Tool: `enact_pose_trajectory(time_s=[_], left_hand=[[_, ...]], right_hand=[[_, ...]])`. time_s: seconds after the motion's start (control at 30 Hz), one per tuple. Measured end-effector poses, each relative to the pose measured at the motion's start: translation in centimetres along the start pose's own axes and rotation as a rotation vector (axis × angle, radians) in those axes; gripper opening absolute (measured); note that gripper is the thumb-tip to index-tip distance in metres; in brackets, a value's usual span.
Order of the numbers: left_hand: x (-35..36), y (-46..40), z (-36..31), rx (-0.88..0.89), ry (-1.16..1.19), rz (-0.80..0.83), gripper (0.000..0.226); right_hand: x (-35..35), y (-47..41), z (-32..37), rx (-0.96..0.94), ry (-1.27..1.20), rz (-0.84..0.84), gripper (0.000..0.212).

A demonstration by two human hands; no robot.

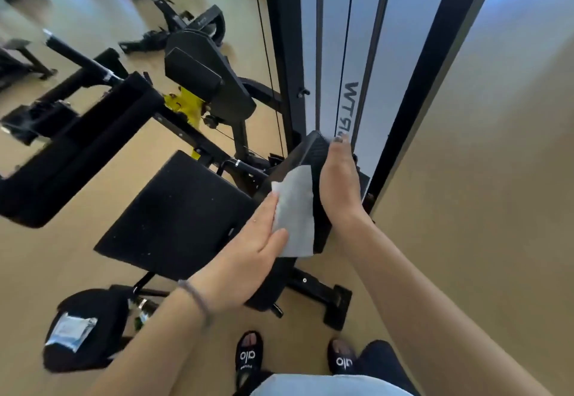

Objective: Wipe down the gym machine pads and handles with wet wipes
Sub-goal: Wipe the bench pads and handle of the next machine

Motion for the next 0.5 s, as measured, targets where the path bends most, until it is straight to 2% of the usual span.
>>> enact_pose_trajectory(time_s=[0.07, 0.17, 0.3, 0.37, 0.47, 0.5], left_hand=[[0.7, 3.0, -0.4, -0.047, -0.055, -0.035, 0.064], [0.8, -0.3, -1.0, -0.037, -0.156, -0.067, 0.064], [0.3, -11.0, -1.6, -0.029, -0.164, -0.051, 0.061], [0.3, -13.2, -1.6, -0.021, -0.162, -0.073, 0.056], [0.7, -8.9, -1.8, -0.002, -0.221, -0.065, 0.06], [0.9, -6.3, -2.1, -0.019, -0.262, -0.077, 0.062]], right_hand=[[0.2, -1.2, 1.1, -0.011, -0.018, 0.067, 0.082], [0.0, -1.5, 1.7, -0.03, -0.094, 0.077, 0.049], [0.0, -2.7, 1.1, 0.028, -0.192, 0.13, 0.054], [-0.3, -3.3, 1.0, 0.095, -0.23, 0.142, 0.059], [-0.5, -3.6, 0.8, 0.08, -0.169, 0.152, 0.061], [-0.4, -3.5, 0.8, 0.053, -0.153, 0.155, 0.056]])
Point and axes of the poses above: each hand's wrist, its own y-axis away from the middle knuckle, its own x-axis out of the palm, z = x × y, the point moved 2 cm from there along -y, towards the middle knuckle, and after that the axes turned 15 degrees about x, right-handed, at the moved point
